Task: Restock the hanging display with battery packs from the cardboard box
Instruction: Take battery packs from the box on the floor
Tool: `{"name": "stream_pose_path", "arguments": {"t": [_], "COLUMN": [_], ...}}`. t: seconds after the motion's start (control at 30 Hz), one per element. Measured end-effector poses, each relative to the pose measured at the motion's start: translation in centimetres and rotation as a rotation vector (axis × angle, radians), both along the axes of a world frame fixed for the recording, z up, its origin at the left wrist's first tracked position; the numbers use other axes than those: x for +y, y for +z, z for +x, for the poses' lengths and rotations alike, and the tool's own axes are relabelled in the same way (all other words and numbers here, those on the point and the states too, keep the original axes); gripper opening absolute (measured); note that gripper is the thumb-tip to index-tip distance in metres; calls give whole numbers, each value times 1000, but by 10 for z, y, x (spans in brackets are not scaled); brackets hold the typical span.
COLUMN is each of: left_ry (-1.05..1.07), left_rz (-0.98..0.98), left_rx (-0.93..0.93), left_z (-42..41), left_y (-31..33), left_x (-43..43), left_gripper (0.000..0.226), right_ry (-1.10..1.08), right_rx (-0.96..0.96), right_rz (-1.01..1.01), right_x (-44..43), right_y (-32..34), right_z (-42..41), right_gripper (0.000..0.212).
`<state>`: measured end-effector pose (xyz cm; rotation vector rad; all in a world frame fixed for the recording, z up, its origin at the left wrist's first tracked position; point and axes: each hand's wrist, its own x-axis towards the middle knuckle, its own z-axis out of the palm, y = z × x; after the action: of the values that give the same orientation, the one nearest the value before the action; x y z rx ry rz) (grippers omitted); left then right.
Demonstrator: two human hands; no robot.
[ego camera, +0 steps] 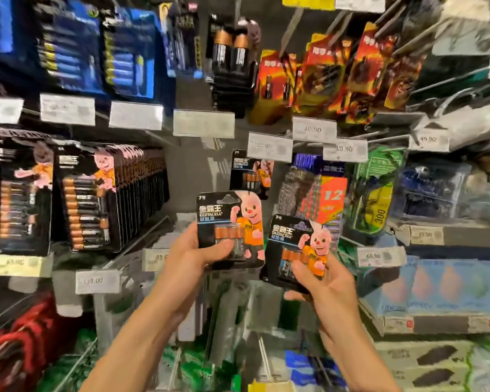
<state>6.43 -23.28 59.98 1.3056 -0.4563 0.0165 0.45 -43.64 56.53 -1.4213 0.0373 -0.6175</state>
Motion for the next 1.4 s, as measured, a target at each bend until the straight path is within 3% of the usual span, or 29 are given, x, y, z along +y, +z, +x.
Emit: {"name": "stream_pose_path", "arguments": {"t": [0.27, 0.67, 0.9, 1.0, 1.2, 1.4], "left_ry": [-71, -133, -86, -102, -78, -107], "left_rz": [-21, -222, -349, -391, -303, -305], "left_rx": [-180, -110, 11, 80, 83, 76], "left_z": [35, 25, 19, 18, 20, 27], "left_y": [60, 110, 134, 139, 148, 148], "left_x": [-16, -34, -34, -29, -25, -20], "left_gripper": [31, 30, 46, 42, 30, 46], "right_ry": [-9, 134, 228, 253, 270, 264], "right_rx": [-53, -117, -153, -158, -187, -194], "right_rz": [-11, -64, -90, -52, -109, -115], "right_x": [-10, -31, -27, -21, -6, 6], "right_y": [17, 40, 51, 56, 78, 92], "right_z": [40, 63, 72, 78, 90, 106], "right_gripper": [33, 37, 24, 17, 15, 17]}}
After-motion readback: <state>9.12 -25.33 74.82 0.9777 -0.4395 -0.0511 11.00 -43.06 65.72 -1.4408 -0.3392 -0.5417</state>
